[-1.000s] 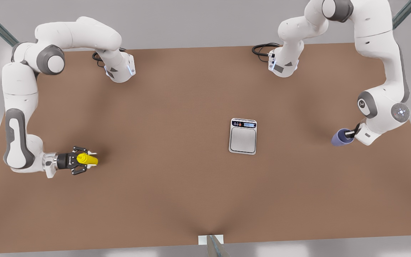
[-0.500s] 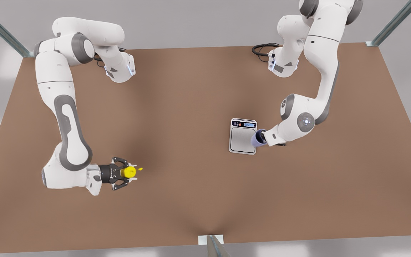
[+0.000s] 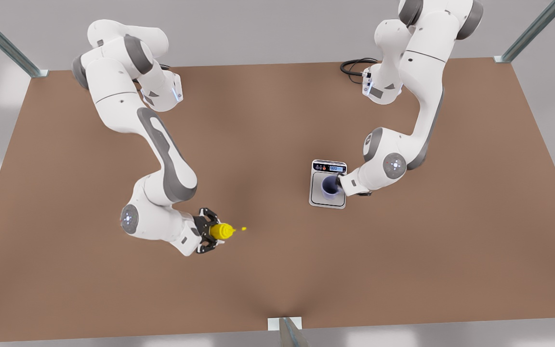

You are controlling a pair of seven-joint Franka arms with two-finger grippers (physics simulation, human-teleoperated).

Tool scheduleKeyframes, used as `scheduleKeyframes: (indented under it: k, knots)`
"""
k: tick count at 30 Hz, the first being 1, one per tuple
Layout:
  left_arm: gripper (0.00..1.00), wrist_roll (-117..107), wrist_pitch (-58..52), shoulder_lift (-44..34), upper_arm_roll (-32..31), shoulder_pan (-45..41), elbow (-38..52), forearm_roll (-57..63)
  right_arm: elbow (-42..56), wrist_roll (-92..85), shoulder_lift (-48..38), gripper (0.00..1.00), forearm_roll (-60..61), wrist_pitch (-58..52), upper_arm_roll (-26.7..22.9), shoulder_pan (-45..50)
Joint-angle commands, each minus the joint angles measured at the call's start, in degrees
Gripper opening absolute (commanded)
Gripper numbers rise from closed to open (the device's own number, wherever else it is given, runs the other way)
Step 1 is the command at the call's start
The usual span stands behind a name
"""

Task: Move cup to the weight, pick up sauce bottle, pour sauce

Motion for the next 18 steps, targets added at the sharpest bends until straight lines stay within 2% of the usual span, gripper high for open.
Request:
scheduleKeyframes:
  k: [1,9,10,11,12,13,14,15,18]
  knots:
    - [0.98,0.07,0.0,0.0,0.0,0.0,0.0,-0.34,0.01,0.02,0.01,0.43,0.0,0.02,0.0,0.05]
    - [0.98,0.34,-0.96,-1.76,0.44,0.18,0.09,-0.52,0.01,7.49,0.01,0.43,-1.14,3.71,-0.18,5.41]
    - [0.98,0.25,-4.11,-2.37,0.7,0.52,1.84,-0.69,0.01,8.55,0.01,0.43,-1.14,3.71,-0.88,6.46]
    - [0.98,-0.19,-13.85,-4.39,2.36,3.33,6.66,-0.78,0.01,8.72,0.01,0.43,-0.97,3.71,-2.11,7.61]
    - [1.0,-3.33,-24.93,-6.24,8.5,6.49,13.95,-0.87,0.1,10.13,0.01,0.43,-1.14,3.97,-2.2,7.87]
    - [1.0,-7.04,-28.38,-6.33,10.98,12.65,20.03,-0.43,0.1,11.36,0.01,0.43,-1.06,5.29,-4.92,11.03]
    - [1.0,-7.31,-36.28,-6.33,11.86,16.43,25.22,3.86,0.1,13.12,0.01,0.43,-1.06,5.55,-6.24,13.23]
    - [1.0,-7.4,-43.41,-7.73,11.78,16.08,27.6,16.43,0.01,13.82,0.01,0.43,-0.97,5.55,-6.24,14.38]
    - [1.0,-7.4,-42.1,-18.28,11.78,14.94,23.12,17.5,-0.08,14.88,0.01,0.43,-0.62,5.82,-5.72,16.84]
